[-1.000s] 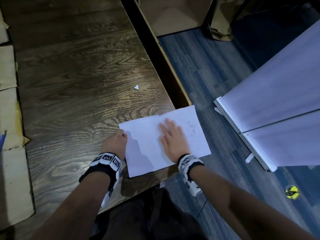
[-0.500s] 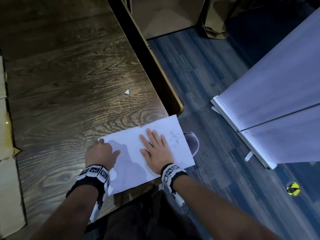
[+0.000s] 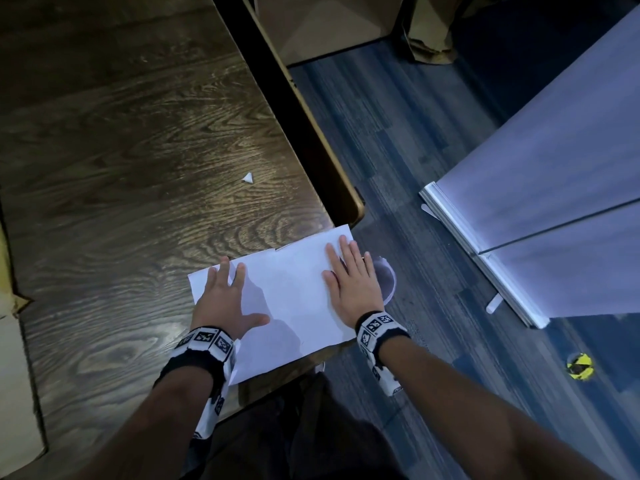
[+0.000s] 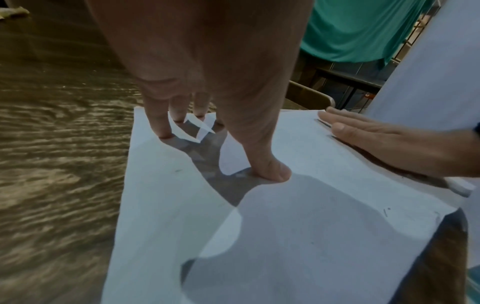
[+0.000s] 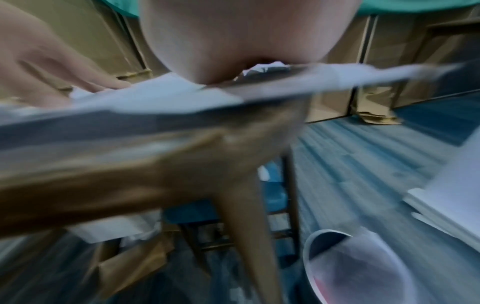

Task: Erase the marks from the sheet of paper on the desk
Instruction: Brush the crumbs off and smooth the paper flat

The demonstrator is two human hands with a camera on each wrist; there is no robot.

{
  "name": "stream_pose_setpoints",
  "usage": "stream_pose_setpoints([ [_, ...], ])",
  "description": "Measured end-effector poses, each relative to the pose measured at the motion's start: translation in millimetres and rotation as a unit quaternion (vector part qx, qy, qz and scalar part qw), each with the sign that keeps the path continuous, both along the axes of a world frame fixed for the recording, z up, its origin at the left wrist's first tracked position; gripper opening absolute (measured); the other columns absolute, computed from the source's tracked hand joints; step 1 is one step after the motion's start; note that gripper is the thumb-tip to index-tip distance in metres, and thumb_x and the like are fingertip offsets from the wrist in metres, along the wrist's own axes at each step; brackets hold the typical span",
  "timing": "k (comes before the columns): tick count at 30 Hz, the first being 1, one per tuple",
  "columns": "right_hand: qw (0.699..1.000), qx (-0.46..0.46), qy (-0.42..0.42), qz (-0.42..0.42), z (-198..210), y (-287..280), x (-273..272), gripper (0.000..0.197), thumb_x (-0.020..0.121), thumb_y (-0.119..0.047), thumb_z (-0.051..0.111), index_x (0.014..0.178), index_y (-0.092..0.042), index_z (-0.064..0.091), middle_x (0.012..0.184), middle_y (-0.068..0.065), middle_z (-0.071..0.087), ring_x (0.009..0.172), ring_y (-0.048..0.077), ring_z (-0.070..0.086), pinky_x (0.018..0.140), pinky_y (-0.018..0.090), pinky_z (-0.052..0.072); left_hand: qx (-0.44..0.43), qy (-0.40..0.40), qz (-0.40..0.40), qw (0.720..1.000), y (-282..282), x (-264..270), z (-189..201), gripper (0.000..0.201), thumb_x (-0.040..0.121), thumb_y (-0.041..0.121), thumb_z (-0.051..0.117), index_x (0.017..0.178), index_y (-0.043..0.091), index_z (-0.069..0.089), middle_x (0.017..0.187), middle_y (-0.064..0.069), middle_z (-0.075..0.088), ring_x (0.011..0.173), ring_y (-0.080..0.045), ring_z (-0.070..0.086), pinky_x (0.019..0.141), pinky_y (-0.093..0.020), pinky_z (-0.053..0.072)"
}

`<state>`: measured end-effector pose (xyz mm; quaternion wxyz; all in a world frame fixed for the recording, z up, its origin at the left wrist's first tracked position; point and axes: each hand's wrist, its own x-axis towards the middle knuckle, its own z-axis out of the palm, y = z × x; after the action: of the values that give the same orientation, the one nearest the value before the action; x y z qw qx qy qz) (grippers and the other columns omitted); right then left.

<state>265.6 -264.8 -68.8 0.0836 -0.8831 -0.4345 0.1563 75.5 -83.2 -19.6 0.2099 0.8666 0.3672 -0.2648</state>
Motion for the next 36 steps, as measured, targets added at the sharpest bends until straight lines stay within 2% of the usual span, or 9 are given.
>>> stream_pose_setpoints([
  [7,0.991,0.018,0.033,0.127,-2,32,-69,0.056,0.105,-0.044,0.023,0.158,-0.029,0.010,0.166,-0.001,-0.004,0.153,0.020,-0.008,0.124,0.043,-0.002,0.008,-0.005,0.027,1.000,-9,6,-1,0.113,0.080,0.070,0.063,0.159,0.027,-0.005,0.165,-0.005,-0.017,0.151,-0.036,-0.014,0.114,-0.043,0.032],
  [12,1.000,-0.008,0.008,0.011,-1,-11,0,0.057,0.105,-0.045,0.018,0.158,-0.028,0.007,0.166,-0.002,-0.005,0.152,0.018,-0.010,0.124,0.045,0.001,0.011,0.002,0.018,1.000,-7,5,-3,0.114,0.080,0.071,0.063,0.159,0.028,-0.007,0.165,-0.004,-0.019,0.151,-0.035,-0.014,0.112,-0.044,0.036],
  [15,0.999,-0.012,-0.006,-0.045,6,-13,6,0.058,0.105,-0.043,0.015,0.158,-0.024,0.003,0.166,0.002,-0.004,0.153,0.021,-0.006,0.124,0.045,0.001,0.013,0.007,0.015,1.000,-8,6,-3,0.113,0.080,0.071,0.062,0.159,0.028,-0.008,0.165,-0.005,-0.019,0.151,-0.035,-0.013,0.111,-0.045,0.037],
  [19,0.995,0.018,0.030,0.096,5,31,-59,0.056,0.105,-0.040,0.026,0.158,-0.026,0.012,0.166,0.003,0.001,0.153,0.025,-0.001,0.123,0.044,-0.002,0.016,0.015,0.009,1.000,-5,7,-6,0.115,0.079,0.073,0.062,0.159,0.027,-0.007,0.165,-0.005,-0.018,0.152,-0.036,-0.010,0.114,-0.045,0.033],
  [21,0.993,0.014,0.036,0.116,2,37,-73,0.055,0.105,-0.042,0.024,0.158,-0.028,0.012,0.166,0.001,-0.001,0.153,0.022,-0.004,0.123,0.042,-0.004,0.015,0.014,0.006,1.000,-3,5,-7,0.116,0.077,0.074,0.062,0.159,0.027,-0.006,0.165,-0.005,-0.016,0.152,-0.037,-0.009,0.117,-0.045,0.028],
  [27,1.000,-0.003,0.004,-0.021,0,-17,-2,0.056,0.104,-0.043,0.018,0.158,-0.028,0.010,0.166,-0.001,0.000,0.153,0.020,-0.004,0.124,0.047,0.005,0.013,0.012,0.000,1.000,-2,2,-9,0.115,0.078,0.073,0.063,0.158,0.029,-0.006,0.165,-0.005,-0.017,0.152,-0.037,-0.009,0.115,-0.047,0.032],
  [29,0.999,0.008,0.008,-0.048,5,-17,-7,0.057,0.105,-0.041,0.022,0.158,-0.024,0.011,0.166,0.002,0.002,0.153,0.021,-0.002,0.124,0.047,0.005,0.012,0.015,-0.003,1.000,-1,3,-8,0.115,0.078,0.073,0.063,0.158,0.029,-0.006,0.165,-0.006,-0.017,0.152,-0.037,-0.009,0.114,-0.047,0.033],
  [34,0.991,0.023,0.033,0.130,3,19,-92,0.054,0.106,-0.041,0.023,0.157,-0.028,0.013,0.166,0.005,0.003,0.153,0.026,0.001,0.123,0.045,0.001,0.013,0.018,-0.014,1.000,2,3,-9,0.113,0.079,0.073,0.062,0.159,0.026,-0.003,0.165,-0.008,-0.015,0.151,-0.040,-0.005,0.115,-0.047,0.032],
  [36,0.991,0.005,0.027,0.134,0,16,-84,0.054,0.106,-0.043,0.020,0.157,-0.031,0.009,0.166,0.001,-0.002,0.153,0.023,-0.004,0.124,0.043,-0.002,0.009,0.026,-0.025,0.999,4,3,-8,0.110,0.082,0.067,0.063,0.159,0.026,-0.004,0.165,-0.009,-0.015,0.151,-0.040,-0.004,0.114,-0.047,0.033],
])
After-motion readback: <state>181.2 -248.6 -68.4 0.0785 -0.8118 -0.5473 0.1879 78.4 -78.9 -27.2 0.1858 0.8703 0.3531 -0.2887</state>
